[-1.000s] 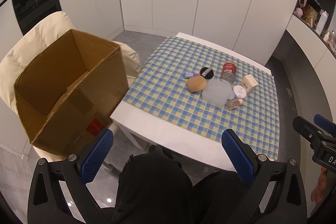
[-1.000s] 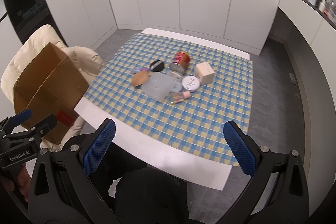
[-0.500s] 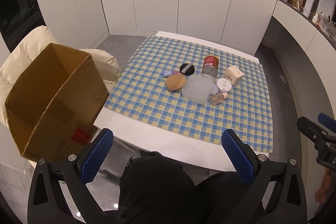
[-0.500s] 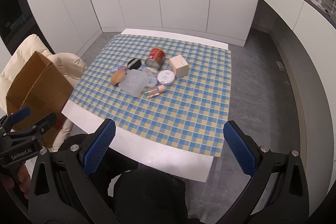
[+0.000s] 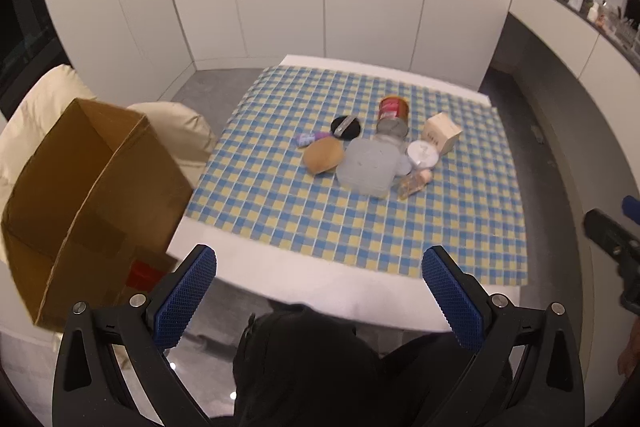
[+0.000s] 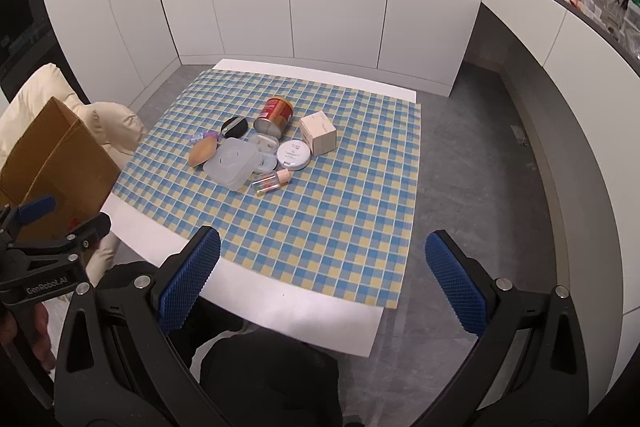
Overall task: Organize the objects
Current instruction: 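Move both tools toward the cluster of items on the tablecloth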
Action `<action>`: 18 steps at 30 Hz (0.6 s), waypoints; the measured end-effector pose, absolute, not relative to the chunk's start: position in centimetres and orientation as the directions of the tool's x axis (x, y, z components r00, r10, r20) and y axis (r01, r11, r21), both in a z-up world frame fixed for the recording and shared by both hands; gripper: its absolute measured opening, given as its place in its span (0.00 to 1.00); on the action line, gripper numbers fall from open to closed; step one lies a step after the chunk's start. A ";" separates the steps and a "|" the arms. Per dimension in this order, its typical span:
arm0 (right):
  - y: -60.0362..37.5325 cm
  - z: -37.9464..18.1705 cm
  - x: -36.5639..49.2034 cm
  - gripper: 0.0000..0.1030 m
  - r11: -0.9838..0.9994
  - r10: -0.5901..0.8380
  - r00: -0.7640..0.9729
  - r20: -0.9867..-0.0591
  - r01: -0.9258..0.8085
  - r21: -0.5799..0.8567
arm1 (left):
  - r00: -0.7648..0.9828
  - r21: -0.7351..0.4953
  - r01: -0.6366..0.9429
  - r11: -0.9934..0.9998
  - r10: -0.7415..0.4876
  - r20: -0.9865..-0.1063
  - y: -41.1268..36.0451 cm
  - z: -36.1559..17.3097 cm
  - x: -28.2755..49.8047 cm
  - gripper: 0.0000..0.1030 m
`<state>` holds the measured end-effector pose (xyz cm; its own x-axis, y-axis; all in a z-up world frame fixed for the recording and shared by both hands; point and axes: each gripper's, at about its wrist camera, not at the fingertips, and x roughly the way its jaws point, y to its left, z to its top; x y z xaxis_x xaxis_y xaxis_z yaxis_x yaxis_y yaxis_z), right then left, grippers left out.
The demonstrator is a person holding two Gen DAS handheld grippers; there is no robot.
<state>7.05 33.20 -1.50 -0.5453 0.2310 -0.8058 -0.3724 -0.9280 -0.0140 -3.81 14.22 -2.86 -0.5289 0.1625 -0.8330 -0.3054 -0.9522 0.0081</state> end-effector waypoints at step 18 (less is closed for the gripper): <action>35.3 -9.6 -0.5 1.00 -0.953 0.109 -0.442 -0.890 -0.301 0.032 | -0.438 -0.004 -0.352 -0.936 0.168 -0.883 17.5 -8.7 -11.4 0.99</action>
<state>-0.50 35.35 -9.60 -0.4418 0.1094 -0.8904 -0.3014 -0.9530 0.0324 -11.40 17.53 -8.65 -0.4382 0.1684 -0.8830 -0.3519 -0.9360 -0.0038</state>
